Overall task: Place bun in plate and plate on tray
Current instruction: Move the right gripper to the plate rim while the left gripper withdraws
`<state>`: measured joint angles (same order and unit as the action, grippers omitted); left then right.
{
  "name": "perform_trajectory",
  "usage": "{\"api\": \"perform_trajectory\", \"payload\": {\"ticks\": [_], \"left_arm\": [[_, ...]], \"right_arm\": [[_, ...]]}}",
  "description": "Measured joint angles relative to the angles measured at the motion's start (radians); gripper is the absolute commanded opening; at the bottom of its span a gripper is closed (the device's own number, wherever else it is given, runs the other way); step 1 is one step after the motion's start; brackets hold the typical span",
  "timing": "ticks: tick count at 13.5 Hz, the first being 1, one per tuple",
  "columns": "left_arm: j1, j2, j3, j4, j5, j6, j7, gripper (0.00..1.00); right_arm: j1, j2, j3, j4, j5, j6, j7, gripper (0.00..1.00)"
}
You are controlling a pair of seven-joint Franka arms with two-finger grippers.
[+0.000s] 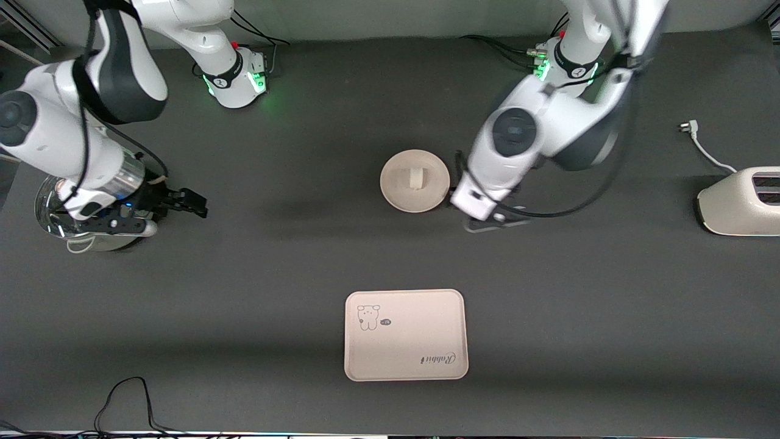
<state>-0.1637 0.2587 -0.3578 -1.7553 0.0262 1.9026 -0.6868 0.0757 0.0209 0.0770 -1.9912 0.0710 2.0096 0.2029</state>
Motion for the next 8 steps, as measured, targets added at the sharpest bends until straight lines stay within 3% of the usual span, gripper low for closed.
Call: {"api": "perform_trajectory", "payload": {"ticks": [4, 8], "left_arm": [[0.191, -0.041, 0.046, 0.121, -0.013, -0.184, 0.241, 1.0], [0.151, -0.098, 0.265, 0.14, -0.019, -0.249, 0.462, 1.0]], "right_arm": [[0.002, 0.061, 0.104, 0.0, 0.001, 0.048, 0.096, 1.0], [0.002, 0.134, 0.192, -0.002, 0.0, 0.155, 0.212, 1.0]]}}
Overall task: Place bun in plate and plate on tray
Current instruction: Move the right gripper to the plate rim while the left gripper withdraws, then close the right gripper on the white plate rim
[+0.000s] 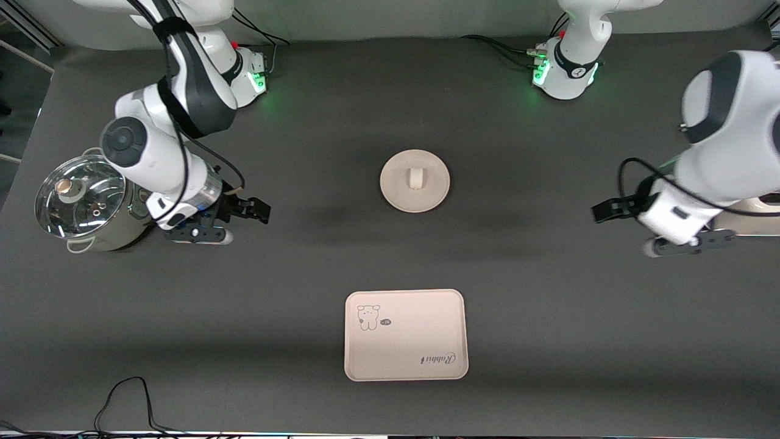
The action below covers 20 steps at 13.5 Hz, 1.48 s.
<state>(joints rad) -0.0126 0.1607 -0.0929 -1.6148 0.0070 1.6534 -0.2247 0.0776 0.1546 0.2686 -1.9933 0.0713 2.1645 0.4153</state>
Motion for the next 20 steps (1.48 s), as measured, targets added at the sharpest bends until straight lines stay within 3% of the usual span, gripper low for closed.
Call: {"api": "perform_trajectory", "payload": {"ticks": [2, 3, 8, 13, 16, 18, 20], "left_arm": [[-0.062, -0.03, 0.124, -0.002, -0.001, -0.029, 0.05, 1.0], [-0.073, -0.047, 0.148, -0.007, 0.0, -0.039, 0.055, 1.0], [-0.074, -0.108, 0.163, -0.028, 0.023, -0.073, 0.056, 1.0], [-0.024, -0.108, 0.155, -0.029, 0.023, -0.074, 0.073, 1.0], [-0.023, -0.108, 0.151, -0.027, 0.023, -0.072, 0.073, 1.0], [-0.022, -0.108, 0.151, -0.024, 0.023, -0.071, 0.073, 1.0], [-0.022, -0.108, 0.15, -0.017, 0.023, -0.067, 0.073, 1.0]], "right_arm": [[0.001, 0.059, 0.074, -0.004, -0.017, 0.087, 0.067, 0.99], [0.002, 0.091, 0.117, -0.005, -0.063, 0.112, 0.126, 0.98], [0.014, 0.273, 0.333, -0.009, -0.341, 0.204, 0.501, 0.94], [0.029, 0.393, 0.452, -0.008, -0.549, 0.24, 0.763, 0.91], [0.055, 0.463, 0.477, -0.009, -0.675, 0.253, 0.898, 0.88], [0.067, 0.508, 0.485, -0.009, -0.743, 0.258, 0.961, 0.79], [0.074, 0.538, 0.487, -0.009, -0.768, 0.268, 0.979, 0.56]]}}
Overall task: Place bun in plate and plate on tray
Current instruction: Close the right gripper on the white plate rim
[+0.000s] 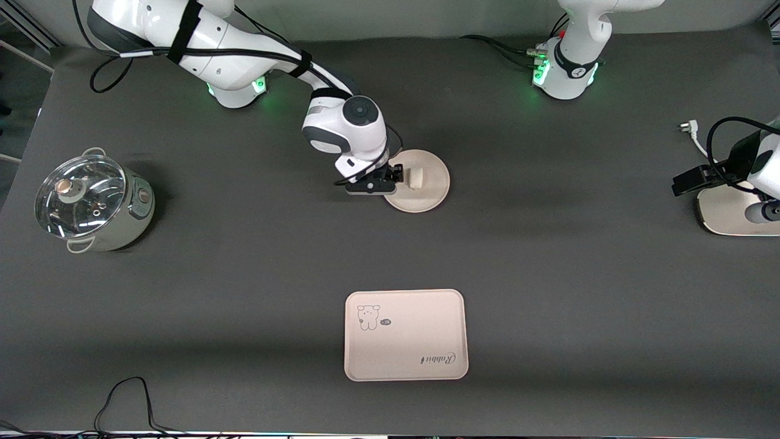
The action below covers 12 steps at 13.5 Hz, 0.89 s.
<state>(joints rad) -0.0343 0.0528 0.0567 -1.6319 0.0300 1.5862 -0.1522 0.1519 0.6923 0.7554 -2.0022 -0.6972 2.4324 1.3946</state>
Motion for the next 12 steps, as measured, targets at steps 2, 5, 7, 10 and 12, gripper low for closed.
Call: {"api": "perform_trajectory", "payload": {"ticks": [2, 5, 7, 10, 12], "left_arm": [[0.0, 0.001, -0.002, 0.016, 0.001, 0.0, 0.0, 1.0], [0.006, 0.005, -0.002, 0.021, 0.002, -0.001, 0.0, 1.0], [0.019, 0.006, -0.002, 0.021, 0.002, -0.001, 0.002, 1.0], [0.029, 0.006, -0.002, 0.022, 0.002, -0.001, 0.008, 1.0], [0.029, 0.007, -0.006, 0.022, 0.001, -0.001, 0.008, 1.0]], "right_arm": [[0.001, 0.01, 0.004, 0.0, -0.003, 0.001, 0.0, 0.26], [0.004, 0.019, 0.008, 0.0, -0.004, 0.02, 0.001, 0.0], [0.003, 0.017, 0.012, 0.006, -0.004, 0.03, 0.002, 0.0], [-0.002, 0.017, 0.01, 0.039, -0.004, 0.032, 0.002, 0.0], [-0.008, 0.017, 0.008, 0.077, -0.004, 0.017, 0.002, 0.0]]}}
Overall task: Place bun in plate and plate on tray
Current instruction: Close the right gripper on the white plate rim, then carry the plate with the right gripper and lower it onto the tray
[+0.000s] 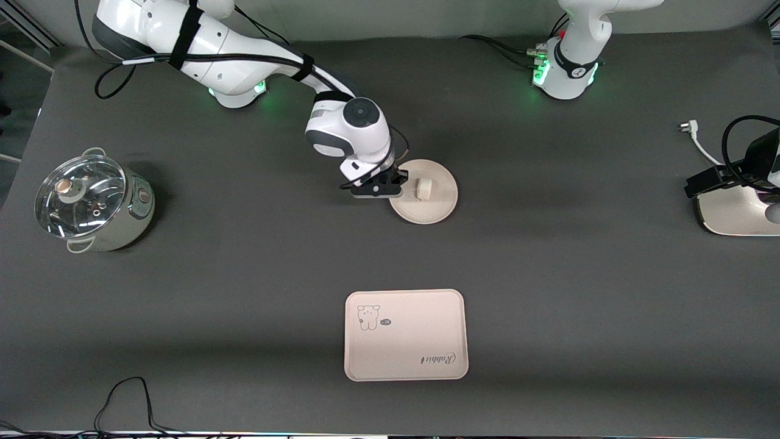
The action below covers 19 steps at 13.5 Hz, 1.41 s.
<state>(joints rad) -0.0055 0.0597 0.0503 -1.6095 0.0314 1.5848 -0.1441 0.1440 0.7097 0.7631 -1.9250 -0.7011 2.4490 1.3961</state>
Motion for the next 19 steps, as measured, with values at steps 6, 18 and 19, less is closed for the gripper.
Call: {"api": "perform_trajectory", "payload": {"ticks": [6, 18, 19], "left_arm": [[-0.001, 0.004, -0.009, 0.009, 0.0, 0.0, 0.0, 1.0], [-0.001, 0.006, -0.024, 0.023, -0.001, -0.045, 0.004, 1.0], [-0.001, 0.006, -0.023, 0.024, -0.001, -0.063, 0.004, 1.0]], "right_arm": [[-0.031, -0.001, -0.01, 0.281, 0.218, -0.193, -0.221, 0.0], [-0.058, 0.34, -0.25, 0.806, 0.398, -0.04, -0.635, 0.0], [-0.055, 0.377, -0.253, 0.815, 0.398, 0.0, -0.637, 0.0]]}}
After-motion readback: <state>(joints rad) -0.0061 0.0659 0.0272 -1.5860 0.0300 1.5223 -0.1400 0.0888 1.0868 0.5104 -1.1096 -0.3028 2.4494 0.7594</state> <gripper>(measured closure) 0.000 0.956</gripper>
